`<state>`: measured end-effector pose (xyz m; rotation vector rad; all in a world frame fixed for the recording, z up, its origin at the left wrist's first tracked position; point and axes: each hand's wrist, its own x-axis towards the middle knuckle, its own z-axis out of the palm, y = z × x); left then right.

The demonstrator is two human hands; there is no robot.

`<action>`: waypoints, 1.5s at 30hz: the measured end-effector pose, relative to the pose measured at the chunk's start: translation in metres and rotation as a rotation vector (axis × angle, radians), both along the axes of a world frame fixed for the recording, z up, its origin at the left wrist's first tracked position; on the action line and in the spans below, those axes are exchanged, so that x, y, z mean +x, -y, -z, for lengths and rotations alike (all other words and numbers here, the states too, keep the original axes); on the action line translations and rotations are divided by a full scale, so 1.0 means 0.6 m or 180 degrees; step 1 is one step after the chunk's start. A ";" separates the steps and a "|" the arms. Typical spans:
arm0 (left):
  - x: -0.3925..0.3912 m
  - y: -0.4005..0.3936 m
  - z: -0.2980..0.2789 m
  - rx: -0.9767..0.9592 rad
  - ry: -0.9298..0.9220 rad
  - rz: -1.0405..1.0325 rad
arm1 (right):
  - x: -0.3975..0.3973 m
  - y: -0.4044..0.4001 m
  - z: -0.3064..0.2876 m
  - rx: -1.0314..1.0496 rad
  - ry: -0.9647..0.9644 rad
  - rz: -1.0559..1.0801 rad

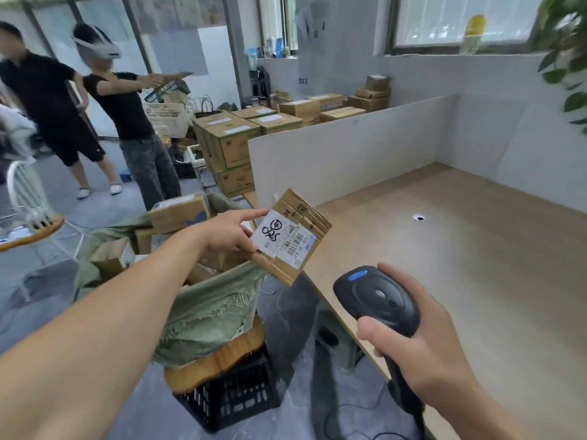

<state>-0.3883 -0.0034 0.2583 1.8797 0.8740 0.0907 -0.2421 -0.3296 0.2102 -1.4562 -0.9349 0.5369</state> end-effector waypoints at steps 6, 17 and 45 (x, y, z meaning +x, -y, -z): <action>-0.131 -0.153 0.023 0.0005 -0.0069 -0.0392 | -0.055 -0.156 0.013 -0.0026 -0.0066 -0.0305; -0.241 -0.366 0.151 0.0065 -0.0591 -0.0499 | -0.154 -0.449 0.030 -0.0073 -0.0123 -0.0522; -0.154 -0.391 0.162 0.1186 -0.1187 0.0914 | -0.166 -0.524 0.026 -0.0099 0.0020 -0.0325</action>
